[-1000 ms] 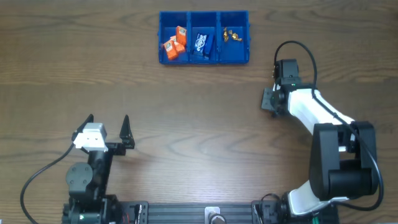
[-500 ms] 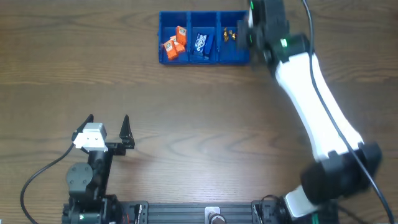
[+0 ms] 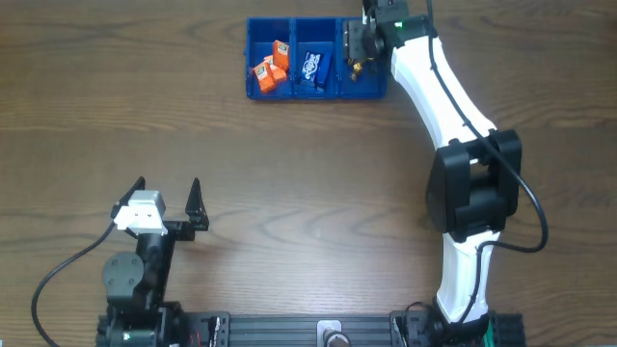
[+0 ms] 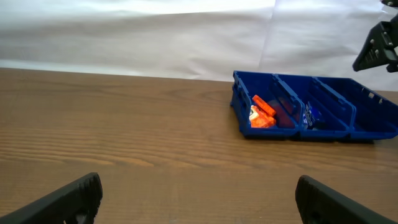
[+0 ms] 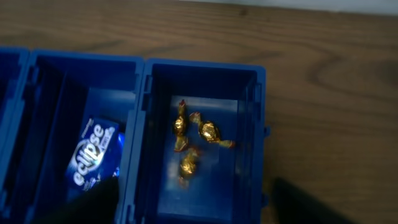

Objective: Sort Candies Into Trays

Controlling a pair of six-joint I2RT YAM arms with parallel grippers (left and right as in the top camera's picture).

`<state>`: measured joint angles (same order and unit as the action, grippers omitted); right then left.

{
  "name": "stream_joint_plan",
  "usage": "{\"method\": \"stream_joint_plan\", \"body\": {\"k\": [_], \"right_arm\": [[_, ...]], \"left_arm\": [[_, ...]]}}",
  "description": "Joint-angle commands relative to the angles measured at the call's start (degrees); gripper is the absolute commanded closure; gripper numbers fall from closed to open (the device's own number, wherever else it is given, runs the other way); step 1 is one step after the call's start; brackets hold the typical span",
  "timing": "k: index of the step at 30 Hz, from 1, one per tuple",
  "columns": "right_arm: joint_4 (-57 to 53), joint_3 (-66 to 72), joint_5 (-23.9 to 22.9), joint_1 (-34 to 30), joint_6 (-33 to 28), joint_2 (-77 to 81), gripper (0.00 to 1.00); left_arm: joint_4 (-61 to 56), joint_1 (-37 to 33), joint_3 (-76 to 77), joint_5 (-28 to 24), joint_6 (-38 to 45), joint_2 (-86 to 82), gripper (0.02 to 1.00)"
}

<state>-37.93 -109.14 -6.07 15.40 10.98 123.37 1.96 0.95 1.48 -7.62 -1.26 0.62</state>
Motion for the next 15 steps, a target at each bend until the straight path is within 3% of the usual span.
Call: {"method": "stream_joint_plan", "body": {"k": [1,4,10,15], "right_arm": [[-2.0,0.3,0.2,-0.1,-0.5,-5.3,0.001],[3.1,12.3,-3.3,-1.7,-2.3,-19.7,0.001],[14.5,47.0,-3.3,-8.6,-6.6,-56.5,0.001],[25.7,78.2,-2.8,-9.7,-6.8,-87.0,0.001]], "left_arm": [[1.8,-0.2,-1.2,-1.2,0.4,-0.3,0.02],[1.8,-0.2,-1.2,-1.2,0.4,-0.3,0.02],[1.8,-0.2,-1.2,-1.2,0.4,-0.3,0.02],[1.8,-0.2,-1.2,-1.2,0.4,-0.2,0.02]]}}
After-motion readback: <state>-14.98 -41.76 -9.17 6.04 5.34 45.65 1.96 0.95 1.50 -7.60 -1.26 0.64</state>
